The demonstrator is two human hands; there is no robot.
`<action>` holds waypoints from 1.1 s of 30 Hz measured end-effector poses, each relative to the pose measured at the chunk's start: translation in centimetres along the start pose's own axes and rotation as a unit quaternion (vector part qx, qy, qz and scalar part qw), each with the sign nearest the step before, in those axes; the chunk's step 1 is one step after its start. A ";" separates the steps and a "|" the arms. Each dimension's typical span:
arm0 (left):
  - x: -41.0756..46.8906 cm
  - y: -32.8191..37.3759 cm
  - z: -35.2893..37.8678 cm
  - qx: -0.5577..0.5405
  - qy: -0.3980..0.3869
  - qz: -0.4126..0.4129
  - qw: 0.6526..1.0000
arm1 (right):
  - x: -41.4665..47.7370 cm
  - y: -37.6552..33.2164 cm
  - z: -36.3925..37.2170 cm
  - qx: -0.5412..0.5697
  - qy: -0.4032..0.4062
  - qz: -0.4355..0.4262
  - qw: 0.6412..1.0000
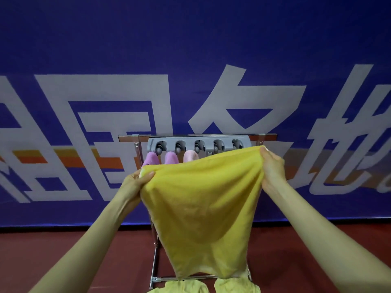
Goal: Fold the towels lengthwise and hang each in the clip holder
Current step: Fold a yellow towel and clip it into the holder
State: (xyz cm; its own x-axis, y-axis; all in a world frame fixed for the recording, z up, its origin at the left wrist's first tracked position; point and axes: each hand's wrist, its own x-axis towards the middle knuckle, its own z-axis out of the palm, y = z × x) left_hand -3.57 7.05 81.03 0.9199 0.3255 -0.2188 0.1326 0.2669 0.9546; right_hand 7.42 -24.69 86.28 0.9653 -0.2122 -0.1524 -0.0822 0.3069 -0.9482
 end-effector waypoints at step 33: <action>-2.4 1.0 9.3 -0.030 -0.059 0.066 0.996 | -6.3 2.6 8.0 -0.220 -0.406 -0.028 0.886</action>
State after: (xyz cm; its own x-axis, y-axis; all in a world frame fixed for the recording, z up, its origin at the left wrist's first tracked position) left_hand -2.21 -1.94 84.42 0.9653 0.2536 -0.0630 -0.0121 0.2843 0.9587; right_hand 3.06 -15.10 87.00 0.8162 0.5774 -0.0209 0.0543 -0.1127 -0.9921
